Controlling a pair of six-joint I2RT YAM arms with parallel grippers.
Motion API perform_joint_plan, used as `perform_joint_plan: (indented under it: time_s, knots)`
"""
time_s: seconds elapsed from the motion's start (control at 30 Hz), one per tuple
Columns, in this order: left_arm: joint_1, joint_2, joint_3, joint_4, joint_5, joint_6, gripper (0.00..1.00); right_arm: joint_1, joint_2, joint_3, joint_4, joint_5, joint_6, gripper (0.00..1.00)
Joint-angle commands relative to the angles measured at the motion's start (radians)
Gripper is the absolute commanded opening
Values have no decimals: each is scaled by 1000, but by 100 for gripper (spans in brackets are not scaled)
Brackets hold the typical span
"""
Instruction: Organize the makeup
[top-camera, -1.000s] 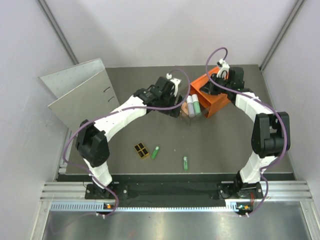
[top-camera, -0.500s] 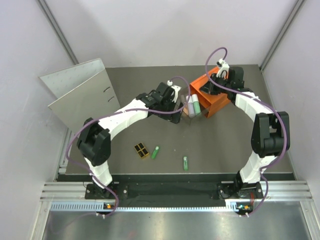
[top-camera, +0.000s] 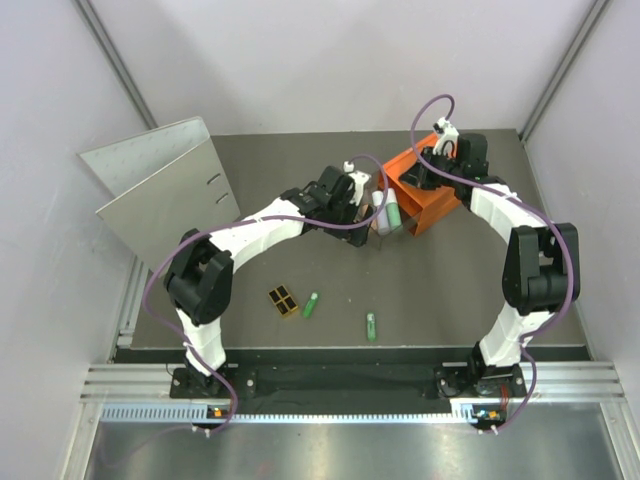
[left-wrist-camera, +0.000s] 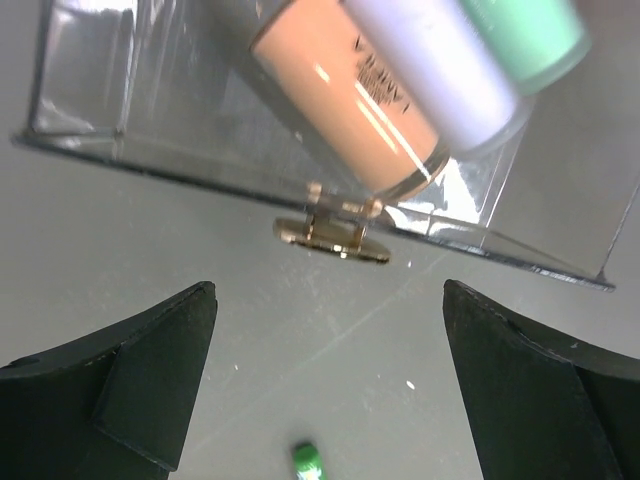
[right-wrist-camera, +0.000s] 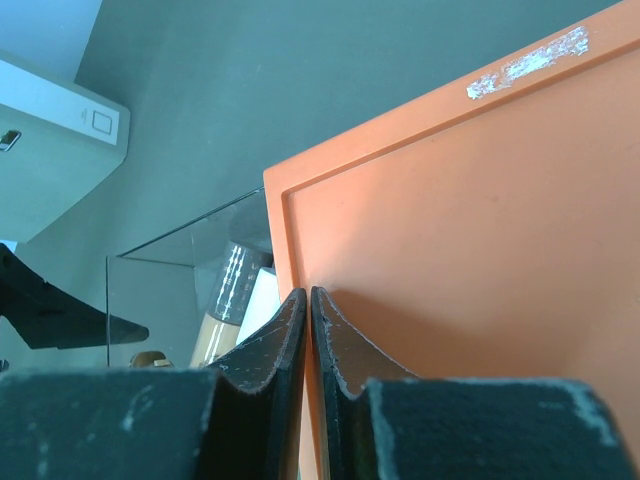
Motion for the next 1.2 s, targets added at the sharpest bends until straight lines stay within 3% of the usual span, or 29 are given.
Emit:
perform_joint_plan:
  time_s: [0.0, 1.17]
  knots:
    - [2, -5, 5, 107, 7, 42, 99, -2, 126, -101, -345, 132, -78, 8]
    - [1, 285, 323, 343, 65, -8, 99, -2, 145, -79, -364, 132, -80, 9]
